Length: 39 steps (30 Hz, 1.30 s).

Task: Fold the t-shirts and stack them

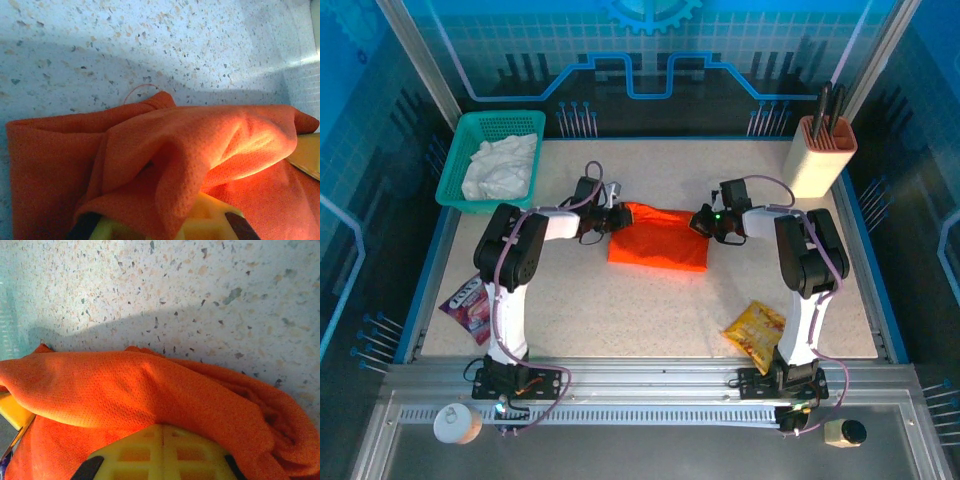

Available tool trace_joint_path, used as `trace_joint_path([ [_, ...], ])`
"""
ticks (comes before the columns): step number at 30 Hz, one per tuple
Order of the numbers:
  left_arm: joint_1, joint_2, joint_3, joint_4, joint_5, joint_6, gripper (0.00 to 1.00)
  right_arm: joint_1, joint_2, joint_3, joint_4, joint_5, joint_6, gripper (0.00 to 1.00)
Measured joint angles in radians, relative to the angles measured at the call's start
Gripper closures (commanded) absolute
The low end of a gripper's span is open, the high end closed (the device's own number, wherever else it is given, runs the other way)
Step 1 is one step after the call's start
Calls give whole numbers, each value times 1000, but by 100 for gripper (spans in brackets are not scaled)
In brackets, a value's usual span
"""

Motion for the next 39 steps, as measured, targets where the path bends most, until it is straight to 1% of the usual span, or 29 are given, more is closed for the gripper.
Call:
trace_joint_path([
  [1, 0, -1, -7, 13, -2, -5, 100, -1, 0, 0, -1, -3, 0, 100],
  [2, 0, -6, -15, 21, -5, -8, 100, -1, -1, 0, -3, -6, -1, 98],
  [3, 0, -14, -23, 23, -10, -9, 100, -1, -5, 0, -10, -7, -1, 93],
  [5, -2, -50, -46, -7, -25, -5, 100, 0, -36, 0, -52, -4, -9, 82],
  [6, -4, -72, -56, -33, -35, 3, 98, 1, -61, 0, -76, 1, -21, 78],
  [9, -15, -195, -69, -156, -84, 50, 89, 11, -186, 5, -169, 43, -59, 68],
  [13, -59, -429, -27, -331, -165, 121, 76, 59, -364, 16, -272, 127, -117, 54],
  [14, -70, -481, -3, -372, -183, 132, 72, 75, -396, 14, -296, 144, -129, 47],
  [16, -82, -555, 31, -436, -208, 138, 62, 103, -437, -5, -324, 169, -149, 38],
  [18, -85, -607, 37, -497, -225, 129, 56, 122, -454, -42, -348, 188, -161, 37],
  [21, -92, -640, -23, -556, -255, 89, 54, 136, -447, -111, -394, 214, -170, 37],
  [24, -111, -629, -125, -605, -283, 36, 51, 137, -429, -146, -436, 241, -178, 38],
  [27, -125, -590, -195, -634, -298, -14, 51, 137, -408, -147, -443, 262, -185, 38],
  [31, -131, -555, -224, -618, -313, -57, 51, 139, -356, -146, -428, 269, -186, 39],
  [35, -131, -505, -223, -554, -312, -89, 52, 151, -291, -146, -409, 272, -185, 42],
  [37, -132, -440, -211, -531, -309, -96, 53, 159, -263, -146, -396, 272, -185, 45],
  [39, -137, -370, -199, -516, -309, -98, 56, 162, -253, -142, -396, 280, -188, 50],
])
